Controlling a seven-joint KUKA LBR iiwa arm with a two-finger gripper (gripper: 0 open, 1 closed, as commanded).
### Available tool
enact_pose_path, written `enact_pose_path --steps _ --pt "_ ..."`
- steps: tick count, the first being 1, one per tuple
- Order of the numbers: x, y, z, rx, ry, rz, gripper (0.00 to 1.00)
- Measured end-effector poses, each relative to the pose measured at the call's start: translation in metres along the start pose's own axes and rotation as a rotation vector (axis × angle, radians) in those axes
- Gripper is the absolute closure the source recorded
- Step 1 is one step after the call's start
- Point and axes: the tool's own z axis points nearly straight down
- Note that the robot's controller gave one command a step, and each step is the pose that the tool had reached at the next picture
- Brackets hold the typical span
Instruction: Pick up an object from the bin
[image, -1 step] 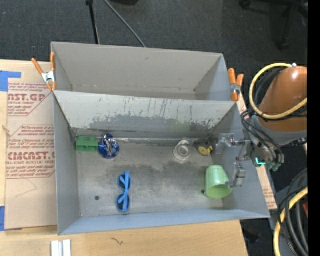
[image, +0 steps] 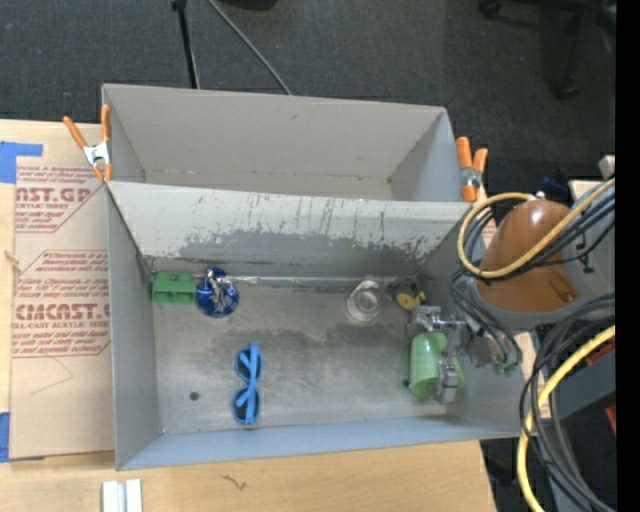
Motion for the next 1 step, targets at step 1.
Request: enact_pose_path --steps 1 --pt "-0.002 -0.0001 -0.0058 0.003 -0.006 -0.003 1.0"
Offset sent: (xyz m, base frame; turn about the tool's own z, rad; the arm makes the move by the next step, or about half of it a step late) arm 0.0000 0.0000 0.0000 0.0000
